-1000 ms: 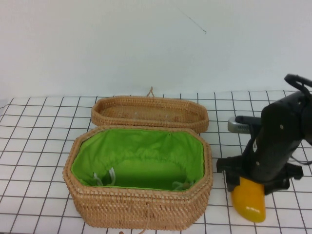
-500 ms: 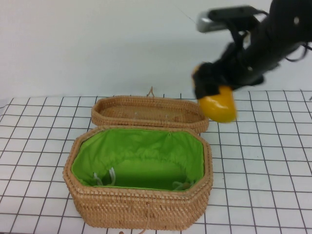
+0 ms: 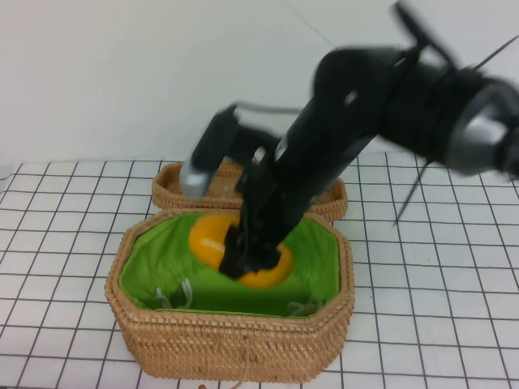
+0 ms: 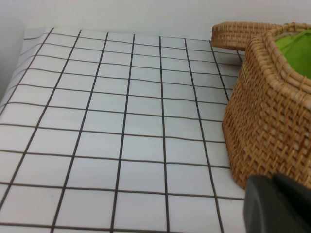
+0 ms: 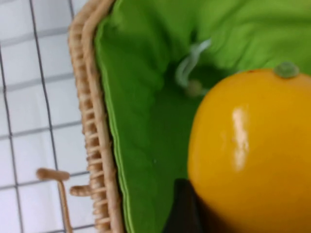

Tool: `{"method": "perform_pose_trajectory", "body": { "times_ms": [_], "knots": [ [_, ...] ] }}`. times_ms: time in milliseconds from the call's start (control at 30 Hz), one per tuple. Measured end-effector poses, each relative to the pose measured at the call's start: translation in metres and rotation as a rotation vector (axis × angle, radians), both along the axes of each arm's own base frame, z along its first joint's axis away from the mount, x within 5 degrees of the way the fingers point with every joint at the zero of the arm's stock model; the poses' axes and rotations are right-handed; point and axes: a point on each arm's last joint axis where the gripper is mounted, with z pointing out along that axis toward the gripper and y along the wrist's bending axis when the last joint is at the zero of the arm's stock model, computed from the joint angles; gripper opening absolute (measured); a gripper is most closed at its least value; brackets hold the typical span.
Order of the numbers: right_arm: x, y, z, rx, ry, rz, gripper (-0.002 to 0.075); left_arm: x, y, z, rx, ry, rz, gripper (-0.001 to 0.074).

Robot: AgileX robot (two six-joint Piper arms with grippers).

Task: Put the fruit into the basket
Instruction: Place the mango on the basket

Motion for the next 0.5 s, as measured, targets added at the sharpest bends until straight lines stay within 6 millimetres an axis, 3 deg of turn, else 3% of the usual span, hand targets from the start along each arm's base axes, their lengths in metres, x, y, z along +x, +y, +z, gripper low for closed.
{"method": "perform_pose_trajectory", "body": {
  "times_ms": [167,267,500],
  "knots": [
    [0.001,0.016,-0.038,-0.090,0.033,0.045,0.0544,0.000,0.000,0.000,0.000,0.000,0.000,0.0001],
    [0.003,0.020,-0.052,-0.099,0.089,-0.012,0.0581,0.000,0.000,0.000,0.000,0.000,0.000,0.0001],
    [0.006,0.017,-0.060,-0.143,0.092,-0.067,0.0670,0.000,0.000,0.000,0.000,0.000,0.000,0.0001]
  ]
}}
